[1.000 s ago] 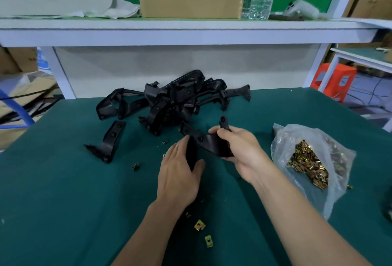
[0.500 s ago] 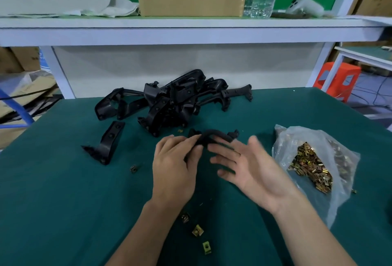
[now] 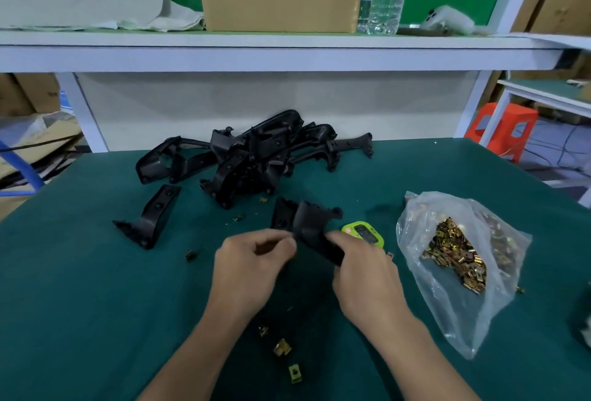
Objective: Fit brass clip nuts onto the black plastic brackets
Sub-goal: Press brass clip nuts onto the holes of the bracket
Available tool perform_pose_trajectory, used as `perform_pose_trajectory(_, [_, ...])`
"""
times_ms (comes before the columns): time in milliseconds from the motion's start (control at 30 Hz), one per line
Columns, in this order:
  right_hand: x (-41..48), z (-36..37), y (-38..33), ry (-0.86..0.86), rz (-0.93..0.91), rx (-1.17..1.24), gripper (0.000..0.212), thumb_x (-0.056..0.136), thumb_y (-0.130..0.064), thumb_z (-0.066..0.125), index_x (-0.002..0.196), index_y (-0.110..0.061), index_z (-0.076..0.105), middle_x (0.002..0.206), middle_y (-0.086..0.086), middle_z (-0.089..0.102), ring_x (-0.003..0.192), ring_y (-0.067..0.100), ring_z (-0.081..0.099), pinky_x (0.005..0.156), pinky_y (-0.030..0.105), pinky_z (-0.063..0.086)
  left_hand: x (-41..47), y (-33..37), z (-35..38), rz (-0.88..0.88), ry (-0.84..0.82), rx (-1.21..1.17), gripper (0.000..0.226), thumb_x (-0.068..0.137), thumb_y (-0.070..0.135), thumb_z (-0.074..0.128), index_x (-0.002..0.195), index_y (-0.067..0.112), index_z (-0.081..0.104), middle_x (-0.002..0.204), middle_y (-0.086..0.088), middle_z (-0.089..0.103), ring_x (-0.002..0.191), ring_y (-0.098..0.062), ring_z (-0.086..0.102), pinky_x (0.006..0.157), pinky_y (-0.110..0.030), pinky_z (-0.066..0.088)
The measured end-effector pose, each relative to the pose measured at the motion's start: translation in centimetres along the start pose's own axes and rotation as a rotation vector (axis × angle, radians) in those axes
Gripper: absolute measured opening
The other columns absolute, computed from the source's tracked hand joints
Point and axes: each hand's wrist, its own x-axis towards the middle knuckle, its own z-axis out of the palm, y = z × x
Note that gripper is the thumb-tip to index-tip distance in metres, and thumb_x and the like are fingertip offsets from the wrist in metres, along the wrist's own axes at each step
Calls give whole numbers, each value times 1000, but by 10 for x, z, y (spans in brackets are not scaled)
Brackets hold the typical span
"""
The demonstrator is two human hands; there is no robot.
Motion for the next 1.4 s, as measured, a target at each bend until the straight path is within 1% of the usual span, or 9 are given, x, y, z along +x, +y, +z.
perform_pose_trajectory(167, [-2, 5, 4, -17, -285, -212, 59, 67, 3, 56, 110, -34, 72, 78, -2, 70, 80, 24, 60, 81, 25, 29, -13, -12, -14, -90, -168, -146, 39, 86, 66, 58, 108, 40, 76, 102, 11, 78, 98, -3, 71, 81, -28, 52])
perform_pose_trajectory(300, [-3, 8, 9, 34, -323, -245, 49, 56, 1, 68, 91, -32, 75, 71, -9, 67, 84, 22, 57, 88, 27, 24, -13, -5, -7, -183, -163, -137, 27, 95, 33, 65, 75, 23, 79, 78, 5, 75, 73, -9, 67, 63, -22, 51])
perform_pose_trajectory(400, [-6, 3, 13, 200, -196, -173, 54, 57, 0, 77, 105, -26, 74, 99, -9, 72, 101, 22, 54, 100, 23, 25, -14, -6, -5, -240, -163, -141, 23, 94, 22, 65, 78, 18, 80, 85, -1, 77, 77, -17, 66, 73, -35, 53])
perform_pose_trajectory(500, [-4, -7, 12, 444, -2, 191, 86, 69, 3, 80, 143, -28, 52, 151, -9, 48, 139, 9, 36, 110, 2, 6, -14, -4, -3, -307, -150, -416, 23, 98, 21, 63, 92, 9, 81, 100, -12, 79, 87, -23, 74, 70, -26, 56])
perform_pose_trajectory(600, [-4, -12, 7, 561, 66, 512, 102, 82, 2, 71, 155, -48, 21, 156, -29, 34, 137, -12, 38, 105, 5, 35, -16, -1, -2, -291, -177, -593, 25, 93, 25, 66, 101, 5, 80, 107, -16, 77, 97, -27, 74, 73, -23, 58])
perform_pose_trajectory(767, [-2, -3, -2, 36, 101, 1189, 72, 87, 8, 59, 146, -32, 45, 124, -2, 72, 110, 17, 70, 99, 40, 54, -18, -3, 6, -329, -116, -634, 18, 95, 14, 65, 96, 6, 81, 101, -15, 78, 88, -22, 75, 70, -25, 60])
perform_pose_trajectory(1000, [4, 10, -1, -36, 558, 1649, 6, 98, -13, 64, 99, -8, 65, 86, 9, 77, 76, 17, 73, 66, 30, 59, -25, 3, -5, 83, -429, 238, 12, 82, 31, 80, 73, 26, 75, 60, 19, 63, 57, 5, 55, 54, -14, 43])
perform_pose_trajectory(1167, [9, 13, 1, 38, 650, 1663, 9, 99, -11, 62, 94, -15, 56, 70, 8, 70, 61, 20, 67, 62, 34, 56, -24, -1, -36, 149, -179, 459, 13, 85, 32, 74, 87, 44, 77, 80, 34, 68, 90, 18, 59, 75, 4, 38])
perform_pose_trajectory(1400, [10, 21, 0, -15, 606, 1505, 11, 99, -16, 63, 92, -15, 54, 65, 5, 66, 54, 19, 62, 50, 33, 53, -47, -27, -56, 112, -405, 491, 20, 85, 33, 80, 99, 48, 77, 107, 32, 59, 97, 9, 57, 80, -4, 39])
